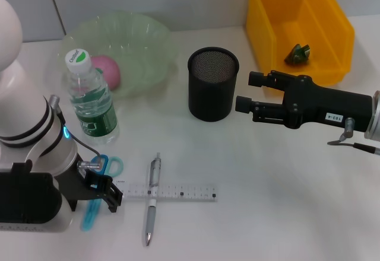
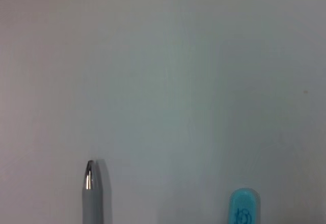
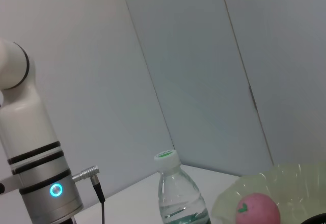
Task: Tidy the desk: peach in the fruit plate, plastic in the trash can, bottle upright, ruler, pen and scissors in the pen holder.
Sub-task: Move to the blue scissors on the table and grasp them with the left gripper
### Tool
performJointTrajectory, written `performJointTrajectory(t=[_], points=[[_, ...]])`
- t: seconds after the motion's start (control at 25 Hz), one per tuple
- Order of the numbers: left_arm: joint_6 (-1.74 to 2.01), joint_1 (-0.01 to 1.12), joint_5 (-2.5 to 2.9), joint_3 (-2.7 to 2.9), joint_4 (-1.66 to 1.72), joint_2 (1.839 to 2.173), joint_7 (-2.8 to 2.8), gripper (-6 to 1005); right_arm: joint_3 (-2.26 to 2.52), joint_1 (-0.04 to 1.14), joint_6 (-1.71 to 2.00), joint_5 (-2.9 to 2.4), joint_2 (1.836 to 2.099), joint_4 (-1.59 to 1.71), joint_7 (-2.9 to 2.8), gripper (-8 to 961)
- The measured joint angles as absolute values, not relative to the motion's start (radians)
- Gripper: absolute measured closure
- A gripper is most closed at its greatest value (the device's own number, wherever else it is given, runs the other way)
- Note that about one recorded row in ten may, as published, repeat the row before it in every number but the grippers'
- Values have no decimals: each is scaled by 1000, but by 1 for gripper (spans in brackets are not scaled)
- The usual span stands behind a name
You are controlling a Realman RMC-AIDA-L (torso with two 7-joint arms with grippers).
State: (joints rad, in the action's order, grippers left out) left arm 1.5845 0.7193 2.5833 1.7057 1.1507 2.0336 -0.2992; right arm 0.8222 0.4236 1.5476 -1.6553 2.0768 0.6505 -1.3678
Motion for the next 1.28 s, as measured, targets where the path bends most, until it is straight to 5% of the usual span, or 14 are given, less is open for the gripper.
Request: performJointTrajectory(t=[1.28], points=[[1543, 724, 2587, 1716, 1121, 2037, -284, 280, 822, 437, 1545, -1671, 2079, 647, -1371, 129]])
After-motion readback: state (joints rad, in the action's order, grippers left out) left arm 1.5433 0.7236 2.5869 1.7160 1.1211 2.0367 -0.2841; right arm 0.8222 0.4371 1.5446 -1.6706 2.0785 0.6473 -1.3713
